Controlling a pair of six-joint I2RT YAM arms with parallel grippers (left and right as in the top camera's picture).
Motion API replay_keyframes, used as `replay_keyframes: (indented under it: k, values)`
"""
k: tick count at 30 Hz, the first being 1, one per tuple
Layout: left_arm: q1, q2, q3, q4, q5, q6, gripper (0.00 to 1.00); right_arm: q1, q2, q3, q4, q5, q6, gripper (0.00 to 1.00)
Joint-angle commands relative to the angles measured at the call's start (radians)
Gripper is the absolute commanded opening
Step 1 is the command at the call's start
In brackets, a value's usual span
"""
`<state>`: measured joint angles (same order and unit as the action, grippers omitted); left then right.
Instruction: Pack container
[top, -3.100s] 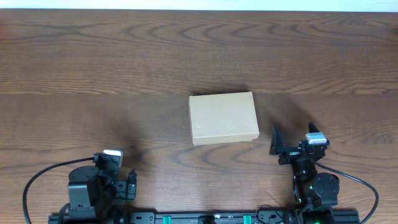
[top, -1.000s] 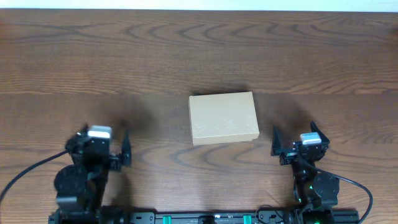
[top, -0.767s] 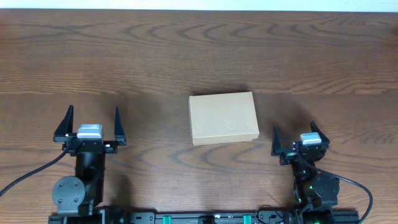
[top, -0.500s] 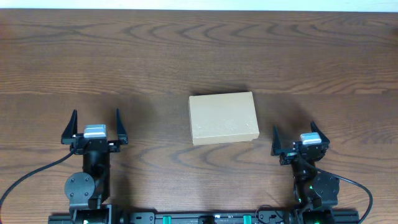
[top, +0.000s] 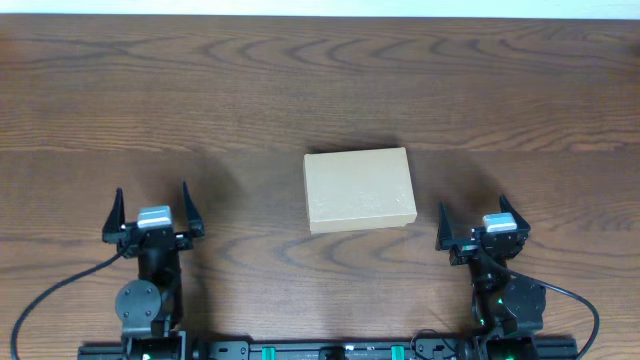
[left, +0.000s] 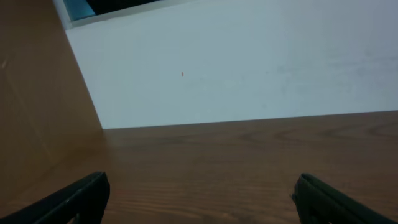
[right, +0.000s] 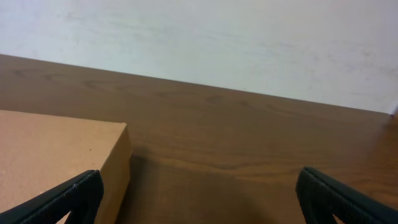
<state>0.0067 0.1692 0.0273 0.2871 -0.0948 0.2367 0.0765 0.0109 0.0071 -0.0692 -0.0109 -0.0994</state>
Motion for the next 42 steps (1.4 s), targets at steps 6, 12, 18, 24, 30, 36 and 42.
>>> replay_keyframes:
  k: [6,12,18,24,30,36,42]
  values:
    - [0.006,-0.131,-0.023,-0.204,0.002,-0.008,0.95,0.009,-0.005,-0.002,-0.005,0.003,-0.014,0.99]
    - [0.006,-0.166,-0.023,-0.338,0.071,-0.029,0.95,0.009,-0.005,-0.002,-0.005,0.003,-0.014,0.99]
    - [0.006,-0.166,-0.023,-0.365,0.1,-0.083,0.95,0.009,-0.005,-0.002,-0.005,0.003,-0.014,0.99]
    - [0.006,-0.166,-0.023,-0.365,0.114,-0.143,0.95,0.009,-0.005,-0.002,-0.005,0.003,-0.014,0.99]
    - [0.006,-0.166,-0.023,-0.365,0.115,-0.163,0.95,0.009,-0.005,-0.002,-0.005,0.003,-0.014,0.99]
    - [0.006,-0.166,-0.023,-0.365,0.114,-0.171,0.95,0.009,-0.005,-0.002,-0.005,0.003,-0.014,0.99]
    - [0.006,-0.166,-0.023,-0.365,0.115,-0.174,0.95,0.009,-0.005,-0.002,-0.005,0.003,-0.014,0.99]
